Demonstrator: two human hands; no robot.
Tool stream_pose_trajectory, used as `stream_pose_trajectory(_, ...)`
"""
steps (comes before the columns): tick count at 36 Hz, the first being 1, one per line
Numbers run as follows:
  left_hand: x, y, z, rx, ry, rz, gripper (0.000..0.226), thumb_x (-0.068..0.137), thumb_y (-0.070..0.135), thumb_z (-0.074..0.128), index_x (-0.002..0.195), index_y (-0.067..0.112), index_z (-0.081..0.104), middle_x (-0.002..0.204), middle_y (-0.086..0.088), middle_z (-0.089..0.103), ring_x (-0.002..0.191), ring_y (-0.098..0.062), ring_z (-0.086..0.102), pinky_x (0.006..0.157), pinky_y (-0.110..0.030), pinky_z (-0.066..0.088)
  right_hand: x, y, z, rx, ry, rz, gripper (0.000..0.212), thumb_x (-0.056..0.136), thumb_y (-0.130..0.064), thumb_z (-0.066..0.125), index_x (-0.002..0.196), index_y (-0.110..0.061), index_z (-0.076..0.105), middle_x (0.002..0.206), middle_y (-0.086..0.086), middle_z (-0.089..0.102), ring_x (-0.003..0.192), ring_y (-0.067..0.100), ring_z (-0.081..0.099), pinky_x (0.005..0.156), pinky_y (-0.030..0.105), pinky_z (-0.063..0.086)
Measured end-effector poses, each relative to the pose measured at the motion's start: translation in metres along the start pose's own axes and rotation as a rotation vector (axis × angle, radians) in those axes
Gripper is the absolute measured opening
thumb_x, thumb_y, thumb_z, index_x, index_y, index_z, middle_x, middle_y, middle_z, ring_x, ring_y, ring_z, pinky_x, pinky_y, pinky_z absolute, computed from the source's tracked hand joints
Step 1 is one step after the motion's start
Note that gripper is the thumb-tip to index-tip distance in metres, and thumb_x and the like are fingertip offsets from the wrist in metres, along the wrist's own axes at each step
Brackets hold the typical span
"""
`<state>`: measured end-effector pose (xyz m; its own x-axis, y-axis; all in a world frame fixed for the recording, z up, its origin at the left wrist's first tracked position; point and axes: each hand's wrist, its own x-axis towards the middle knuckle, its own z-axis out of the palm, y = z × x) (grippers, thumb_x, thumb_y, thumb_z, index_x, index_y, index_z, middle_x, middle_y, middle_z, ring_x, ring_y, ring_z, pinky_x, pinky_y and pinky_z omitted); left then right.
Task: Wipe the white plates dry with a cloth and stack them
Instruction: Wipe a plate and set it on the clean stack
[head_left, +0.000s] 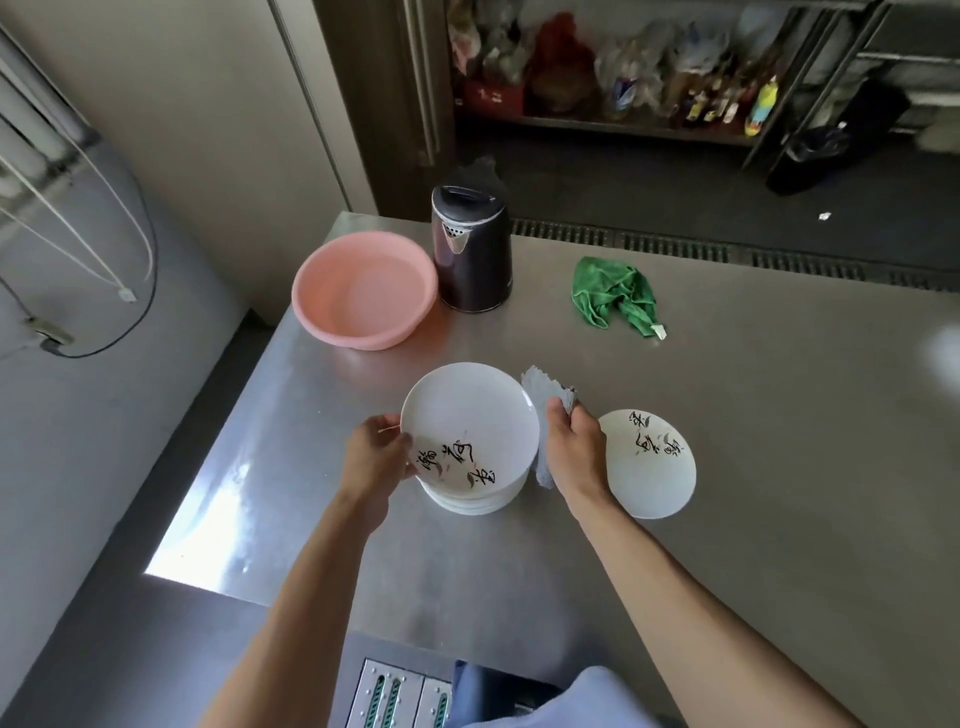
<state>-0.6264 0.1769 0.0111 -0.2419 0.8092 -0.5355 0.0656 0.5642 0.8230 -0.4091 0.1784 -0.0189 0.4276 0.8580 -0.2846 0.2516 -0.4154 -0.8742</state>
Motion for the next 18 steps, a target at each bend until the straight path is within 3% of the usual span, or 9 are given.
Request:
stream_pose_trajectory(3,-0.003,0.002,0.000,-0.026,-0.058,-0.011,0.033,0.092,-0.012,0.043,0.123,-0.005,0.053,0.107,-0.024,0.069,0.093,-0.038,0.070,0.088,-0.056,0.060,-0.001,0.000,-0.001,0.029,-0.001,0.007,0.030,0.101,-0.035,0.045,0.092,-0.013,0.063,0.092,0.006,0.070,0.090,0.027,0.063,0.084,0.037,0.050)
stream_pose_trajectory(8,-0.010,0.000,0.011,-0.057,-0.170,0.023,0.053,0.094,-0.014,0.048,0.144,0.004,0.044,0.123,-0.027,0.065,0.099,-0.038,0.067,0.083,-0.053,0.060,0.002,0.007,-0.023,0.099,0.063,0.045,0.028,0.100,-0.039,0.044,0.092,-0.019,0.062,0.090,-0.002,0.069,0.088,0.020,0.064,0.081,0.033,0.046)
stream_pose_trajectory(12,-0.025,-0.001,0.043,-0.033,-0.306,0.068,0.052,0.090,-0.018,0.047,0.131,0.010,0.065,0.119,-0.034,0.064,0.095,-0.036,0.070,0.070,-0.038,0.061,0.005,0.017,-0.058,0.170,0.172,0.046,0.027,0.102,-0.037,0.045,0.083,-0.024,0.060,0.079,-0.015,0.065,0.074,-0.006,0.059,0.070,0.023,0.042)
stream_pose_trajectory(15,-0.037,-0.007,0.070,-0.050,-0.358,0.029,0.052,0.089,-0.018,0.047,0.127,0.011,0.067,0.119,-0.028,0.067,0.105,-0.041,0.070,0.078,-0.044,0.062,0.005,0.030,-0.091,0.187,0.236,0.057,0.029,0.103,-0.036,0.045,0.091,-0.017,0.063,0.087,-0.009,0.067,0.083,0.010,0.061,0.074,0.026,0.043)
stream_pose_trajectory(18,-0.051,-0.018,0.096,-0.031,-0.441,-0.009,0.050,0.091,-0.017,0.045,0.127,0.009,0.066,0.119,-0.025,0.069,0.108,-0.041,0.070,0.078,-0.044,0.063,0.001,0.050,-0.122,0.223,0.289,0.058,0.030,0.103,-0.035,0.046,0.089,-0.012,0.062,0.081,-0.007,0.064,0.074,0.010,0.056,0.068,0.023,0.046)
